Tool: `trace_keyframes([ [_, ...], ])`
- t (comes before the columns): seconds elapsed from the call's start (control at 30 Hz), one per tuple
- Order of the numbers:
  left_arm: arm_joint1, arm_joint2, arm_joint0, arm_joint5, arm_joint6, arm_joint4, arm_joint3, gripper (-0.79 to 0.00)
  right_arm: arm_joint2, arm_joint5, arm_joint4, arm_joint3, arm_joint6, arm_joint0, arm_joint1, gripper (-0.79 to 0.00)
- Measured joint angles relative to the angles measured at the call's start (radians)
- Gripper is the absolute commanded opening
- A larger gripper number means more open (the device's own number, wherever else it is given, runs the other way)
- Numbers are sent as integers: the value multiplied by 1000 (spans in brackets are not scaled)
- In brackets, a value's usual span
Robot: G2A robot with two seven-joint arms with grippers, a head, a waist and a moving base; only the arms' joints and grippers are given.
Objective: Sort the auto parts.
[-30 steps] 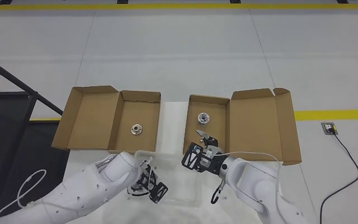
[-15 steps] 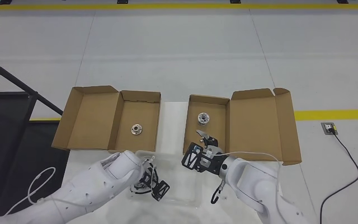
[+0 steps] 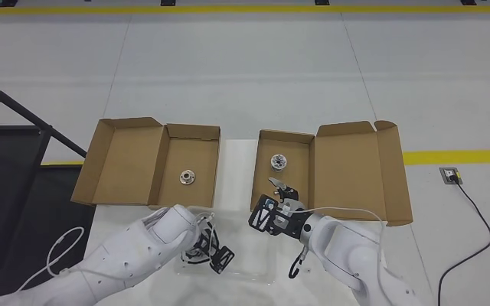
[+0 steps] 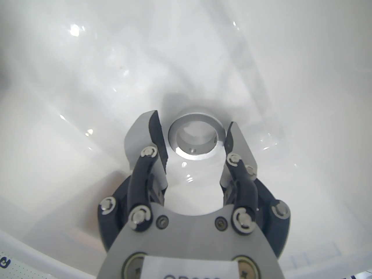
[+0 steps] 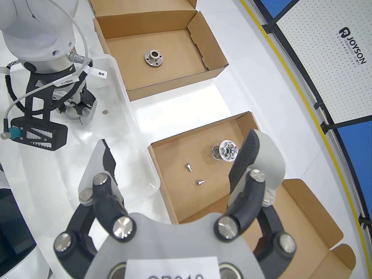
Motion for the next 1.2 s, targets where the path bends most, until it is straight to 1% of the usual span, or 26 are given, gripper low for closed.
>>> trace_keyframes([
  [0.03,-1,0,-1,0,2,0,2,-693,0,0,0,0,0,0,0,0],
  [0.1,-3,0,-5,0,7,0,3,-785,0,0,0,0,0,0,0,0],
  [0.23,1,-5,-16,0,10,-7,-6,-785,0,0,0,0,0,0,0,0],
  [0.33,13,-15,-23,0,12,-13,-24,-785,0,0,0,0,0,0,0,0],
  [0.43,30,-33,-28,0,6,-19,-57,-785,0,0,0,0,0,0,0,0],
  [0.5,48,-54,-32,0,-4,-26,-87,-785,0,0,0,0,0,0,0,0],
  [0.57,71,-83,-34,0,-22,-35,-127,-785,0,0,0,0,0,0,0,0],
  [0.63,99,-121,-35,0,-28,-58,-172,-785,0,0,0,0,0,0,0,0],
  [0.73,163,-211,-20,0,-80,-86,-247,-785,0,0,0,0,0,0,0,0],
  [0.77,193,-252,-4,0,-102,-104,-278,-785,0,0,0,0,0,0,0,0],
  [0.9,292,-375,66,0,-166,-147,-347,-785,0,0,0,0,0,0,0,0],
  [0.97,340,-436,103,0,-171,-172,-369,-785,0,0,0,0,0,0,0,0],
  [1.03,380,-499,136,0,-151,-200,-384,-785,0,0,0,0,0,0,0,0],
  [1.17,435,-608,201,9,-130,-217,-404,-785,0,0,0,0,0,0,0,0],
  [1.2,444,-629,217,16,-132,-218,-407,-785,0,0,0,0,0,0,0,0],
])
